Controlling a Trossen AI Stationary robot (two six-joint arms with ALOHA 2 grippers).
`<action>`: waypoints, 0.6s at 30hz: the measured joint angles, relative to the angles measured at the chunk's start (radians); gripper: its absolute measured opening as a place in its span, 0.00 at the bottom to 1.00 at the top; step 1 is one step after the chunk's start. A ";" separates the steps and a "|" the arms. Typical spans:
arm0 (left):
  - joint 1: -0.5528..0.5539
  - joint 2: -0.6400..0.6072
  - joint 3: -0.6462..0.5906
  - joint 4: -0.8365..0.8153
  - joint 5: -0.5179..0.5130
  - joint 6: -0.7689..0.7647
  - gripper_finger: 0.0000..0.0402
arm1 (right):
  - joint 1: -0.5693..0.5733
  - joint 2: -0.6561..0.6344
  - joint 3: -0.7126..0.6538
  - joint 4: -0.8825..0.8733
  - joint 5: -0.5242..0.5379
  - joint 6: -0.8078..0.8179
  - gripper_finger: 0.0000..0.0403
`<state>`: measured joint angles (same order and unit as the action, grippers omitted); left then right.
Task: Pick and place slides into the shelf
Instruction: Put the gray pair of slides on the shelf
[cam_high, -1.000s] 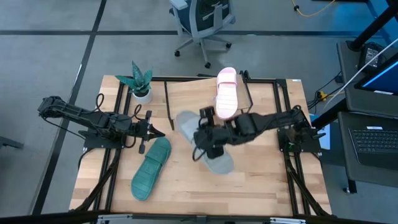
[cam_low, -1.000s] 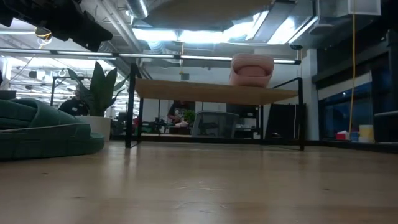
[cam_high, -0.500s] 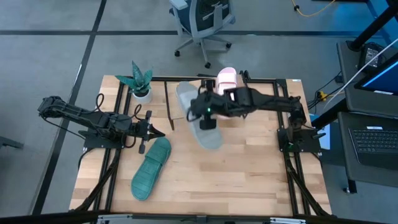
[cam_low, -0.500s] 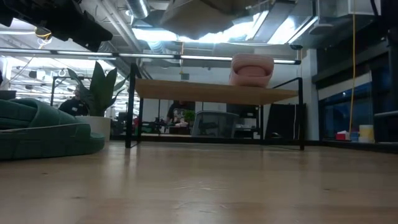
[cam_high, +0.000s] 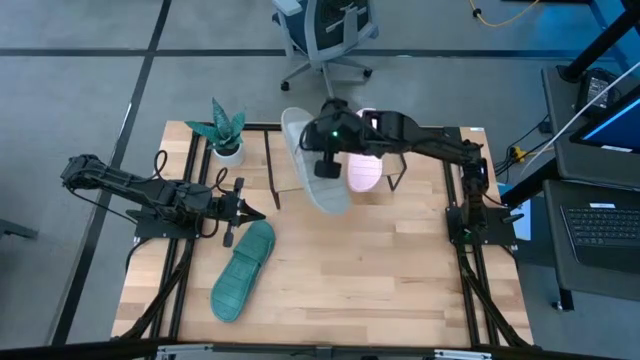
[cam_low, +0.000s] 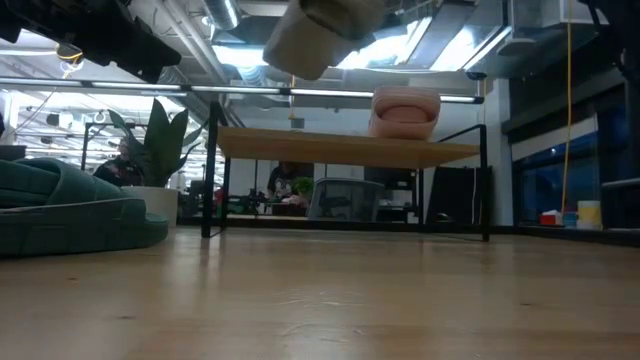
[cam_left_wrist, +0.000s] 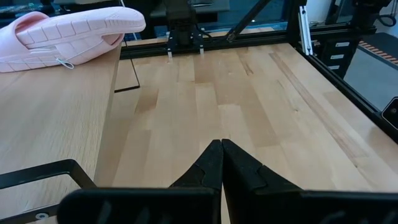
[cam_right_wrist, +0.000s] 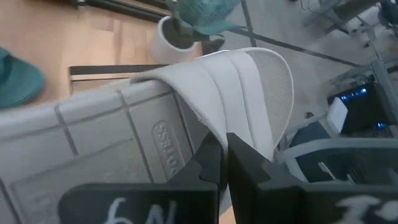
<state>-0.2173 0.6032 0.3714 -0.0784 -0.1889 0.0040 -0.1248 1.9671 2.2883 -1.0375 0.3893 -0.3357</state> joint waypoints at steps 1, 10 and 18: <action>0.000 0.000 0.000 0.000 0.000 0.000 0.00 | -0.008 0.000 0.000 0.005 0.000 0.013 0.03; 0.000 0.000 0.000 0.000 0.000 0.000 0.00 | -0.037 0.004 -0.003 0.004 -0.002 0.125 0.03; 0.000 0.000 0.000 0.000 0.000 -0.001 0.00 | -0.042 0.058 -0.004 -0.046 -0.005 0.125 0.03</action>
<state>-0.2175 0.6030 0.3714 -0.0784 -0.1888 0.0033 -0.1667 2.0252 2.2841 -1.0836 0.3841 -0.2106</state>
